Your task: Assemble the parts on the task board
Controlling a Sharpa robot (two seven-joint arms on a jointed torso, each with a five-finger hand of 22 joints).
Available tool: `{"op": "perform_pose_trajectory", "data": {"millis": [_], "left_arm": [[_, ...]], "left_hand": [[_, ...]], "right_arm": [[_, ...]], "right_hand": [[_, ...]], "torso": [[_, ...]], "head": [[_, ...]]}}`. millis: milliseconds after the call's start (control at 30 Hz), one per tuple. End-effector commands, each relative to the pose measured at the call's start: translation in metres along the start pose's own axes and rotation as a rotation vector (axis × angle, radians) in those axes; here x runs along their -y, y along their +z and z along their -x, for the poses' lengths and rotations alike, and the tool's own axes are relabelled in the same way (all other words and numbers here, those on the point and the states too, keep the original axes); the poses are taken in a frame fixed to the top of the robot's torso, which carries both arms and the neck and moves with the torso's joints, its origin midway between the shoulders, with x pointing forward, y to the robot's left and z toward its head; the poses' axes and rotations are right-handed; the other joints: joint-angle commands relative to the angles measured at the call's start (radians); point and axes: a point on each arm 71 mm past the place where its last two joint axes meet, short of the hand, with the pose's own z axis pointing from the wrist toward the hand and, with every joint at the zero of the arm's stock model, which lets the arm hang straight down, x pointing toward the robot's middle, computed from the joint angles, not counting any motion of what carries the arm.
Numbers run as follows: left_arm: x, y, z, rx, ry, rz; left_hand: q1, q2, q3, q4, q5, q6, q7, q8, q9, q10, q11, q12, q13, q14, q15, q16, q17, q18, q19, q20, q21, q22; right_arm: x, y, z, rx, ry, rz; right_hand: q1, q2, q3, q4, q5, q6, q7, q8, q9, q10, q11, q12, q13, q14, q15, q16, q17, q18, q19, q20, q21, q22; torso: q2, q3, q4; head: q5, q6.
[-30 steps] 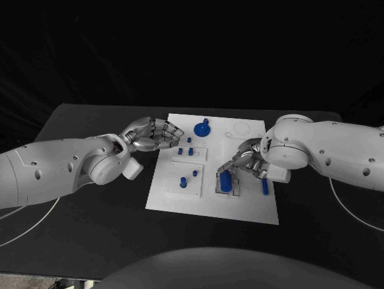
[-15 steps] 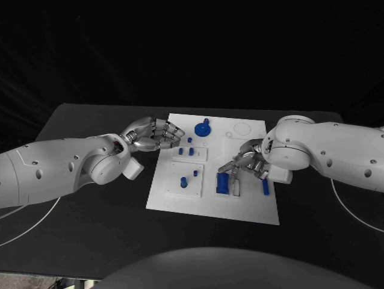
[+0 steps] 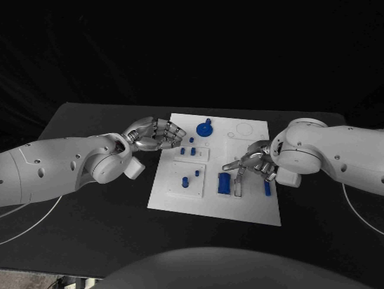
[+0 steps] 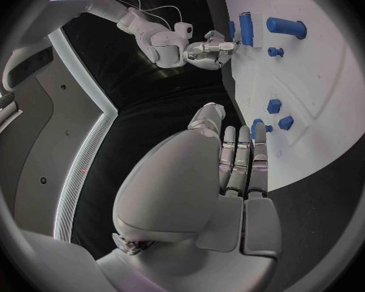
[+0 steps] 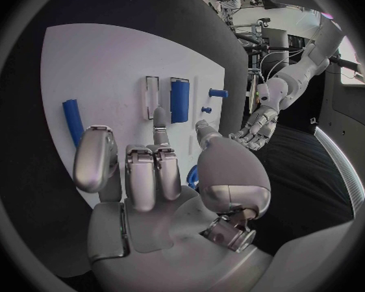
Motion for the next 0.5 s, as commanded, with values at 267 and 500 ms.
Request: {"op": "perform_pose_trajectory", "data": {"millis": [267,500], "left_arm": [[0.001,-0.001,-0.001,-0.014,-0.006,-0.009],[0.001,-0.001,-0.001,-0.011,-0.004,-0.007]], "left_hand": [[0.002,0.01,-0.003,0.006,0.007,0.002,0.009,0.007,0.002,0.003,0.004,-0.004,-0.002,0.0,0.006,0.006,-0.002,0.002,0.004,0.007,0.005,0.003],[0.002,0.01,-0.003,0.006,0.008,0.002,0.009,0.007,0.002,0.004,0.004,-0.004,-0.002,0.001,0.007,0.006,-0.002,0.002,0.004,0.007,0.005,0.003]], "right_arm": [[0.03,-0.04,0.016,0.142,0.155,0.147],[0.071,-0.052,0.023,0.163,0.113,-0.004]], "right_hand": [[0.097,0.026,-0.016,-0.015,0.229,-0.039,0.007,-0.015,0.013,0.104,0.014,0.004,0.263,0.102,0.008,0.003,0.264,-0.017,0.041,0.002,0.077,0.185],[0.122,0.034,-0.02,-0.014,0.36,-0.004,-0.015,0.028,0.051,0.104,-0.006,0.004,0.263,0.102,-0.009,0.003,0.264,-0.016,0.044,-0.012,0.079,0.184]], "torso": [[-0.001,-0.0004,-0.003],[-0.004,-0.0013,-0.0067]], "head": [[0.006,0.0],[-0.006,0.0]]}}
